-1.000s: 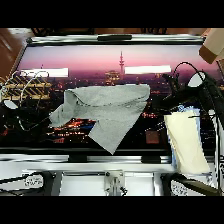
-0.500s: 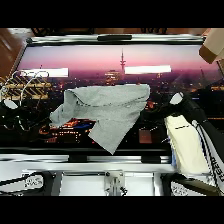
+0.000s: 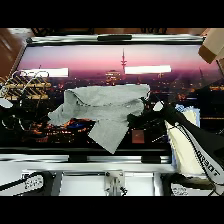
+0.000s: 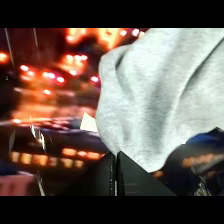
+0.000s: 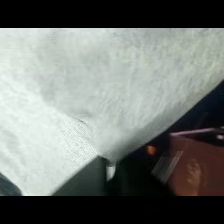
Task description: Fold the shirts.
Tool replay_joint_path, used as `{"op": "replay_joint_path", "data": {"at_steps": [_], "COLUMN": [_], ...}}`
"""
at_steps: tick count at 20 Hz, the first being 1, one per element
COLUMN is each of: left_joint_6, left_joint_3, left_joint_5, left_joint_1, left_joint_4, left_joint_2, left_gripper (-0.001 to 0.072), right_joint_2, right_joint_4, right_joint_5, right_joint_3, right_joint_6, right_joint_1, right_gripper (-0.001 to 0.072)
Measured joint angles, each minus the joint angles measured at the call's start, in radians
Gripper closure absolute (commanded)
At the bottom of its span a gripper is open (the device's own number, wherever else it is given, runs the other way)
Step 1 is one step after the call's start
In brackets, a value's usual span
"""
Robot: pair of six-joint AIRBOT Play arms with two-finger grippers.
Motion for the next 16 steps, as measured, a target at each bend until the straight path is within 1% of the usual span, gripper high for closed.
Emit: {"op": "replay_joint_path", "data": {"at_steps": [2, 4, 7, 9, 12, 14, 16], "left_joint_6": [0.001, 0.001, 0.006, 0.009, -0.018, -0.040, -0.056], "left_joint_3": [0.021, 0.076, 0.250, 0.415, 0.671, 0.799, 0.870], "left_joint_5": [-0.006, -0.009, 0.005, 0.072, 0.241, 0.309, 0.329], "left_joint_1": [0.000, 0.000, 0.000, 0.002, 0.042, 0.086, 0.132], "left_joint_4": [-0.013, -0.041, -0.113, -0.150, -0.173, -0.185, -0.179], "left_joint_2": [0.014, 0.043, 0.127, 0.210, 0.344, 0.436, 0.526], "left_gripper": [0.0672, 0.0672, 0.0672, 0.0672, 0.0673, 0.0673, 0.0673], "right_joint_2": [0.016, 0.071, 0.219, 0.339, 0.520, 0.625, 0.710], "right_joint_4": [-0.016, -0.040, -0.180, -0.347, -0.580, -0.670, -0.721], "right_joint_5": [-0.023, -0.035, -0.008, 0.005, -0.005, -0.015, -0.017], "right_joint_3": [0.005, 0.039, 0.169, 0.301, 0.540, 0.676, 0.765], "right_joint_6": [0.000, -0.005, -0.013, 0.020, 0.073, 0.090, 0.110], "right_joint_1": [0.010, 0.012, 0.017, 0.016, 0.017, 0.018, 0.018], "right_gripper": [0.0648, 0.0648, 0.0648, 0.0648, 0.0648, 0.0648, 0.0648]}}
